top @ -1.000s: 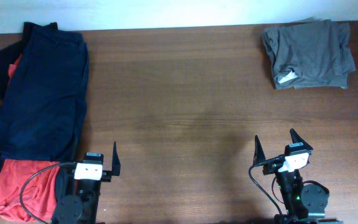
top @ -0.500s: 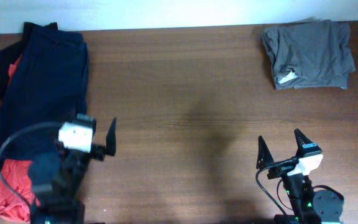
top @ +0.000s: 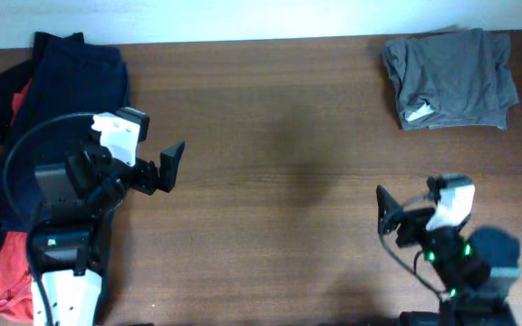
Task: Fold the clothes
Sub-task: 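Move the left gripper toward the navy shorts on the clothes pile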
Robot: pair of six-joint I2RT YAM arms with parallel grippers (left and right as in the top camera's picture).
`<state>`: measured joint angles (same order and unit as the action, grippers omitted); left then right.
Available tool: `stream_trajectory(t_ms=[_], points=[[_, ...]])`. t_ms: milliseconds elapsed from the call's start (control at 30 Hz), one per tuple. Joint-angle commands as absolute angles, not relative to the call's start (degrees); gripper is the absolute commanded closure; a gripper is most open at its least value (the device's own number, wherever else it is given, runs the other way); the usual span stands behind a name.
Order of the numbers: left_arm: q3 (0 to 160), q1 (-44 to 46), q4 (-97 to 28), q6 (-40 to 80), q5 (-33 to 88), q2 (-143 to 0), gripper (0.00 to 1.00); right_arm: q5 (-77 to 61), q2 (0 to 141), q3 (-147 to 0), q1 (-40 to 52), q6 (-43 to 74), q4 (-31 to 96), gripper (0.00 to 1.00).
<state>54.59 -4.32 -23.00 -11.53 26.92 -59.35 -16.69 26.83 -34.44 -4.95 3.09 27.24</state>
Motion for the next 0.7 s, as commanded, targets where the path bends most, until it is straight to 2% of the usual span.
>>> stream_trajectory(t_ms=[0,133,233,467,600,667], points=[[56.1,-4.6,-23.7,-11.2,30.2,-60.7,0.01,-18.1,37.4,-44.7,-5.3,3.7,31.9,0.01],[56.0,-4.6,-25.6,-11.2,31.7,-61.5,0.01,-21.6,51.9,-58.3,-5.3,3.7,41.9,0.01],[56.0,-4.6,-25.6,-11.2,32.4,-61.5,0.01,-22.0,60.0,-64.2,-5.3,3.7,44.6,0.01],[56.0,-4.6,-25.4,-11.2,33.5,-61.5,0.01,-33.1,70.9,-66.9,-5.3,3.7,43.2,0.01],[56.0,-4.6,-25.3,-9.1,33.4,-61.6,0.01,-34.0,73.7,-66.9,-5.3,3.2,43.1,0.01],[56.6,-4.6,-24.9,-4.3,30.5,-62.3,0.01,-34.0,73.9,-66.9,-5.3,2.3,43.1,0.01]])
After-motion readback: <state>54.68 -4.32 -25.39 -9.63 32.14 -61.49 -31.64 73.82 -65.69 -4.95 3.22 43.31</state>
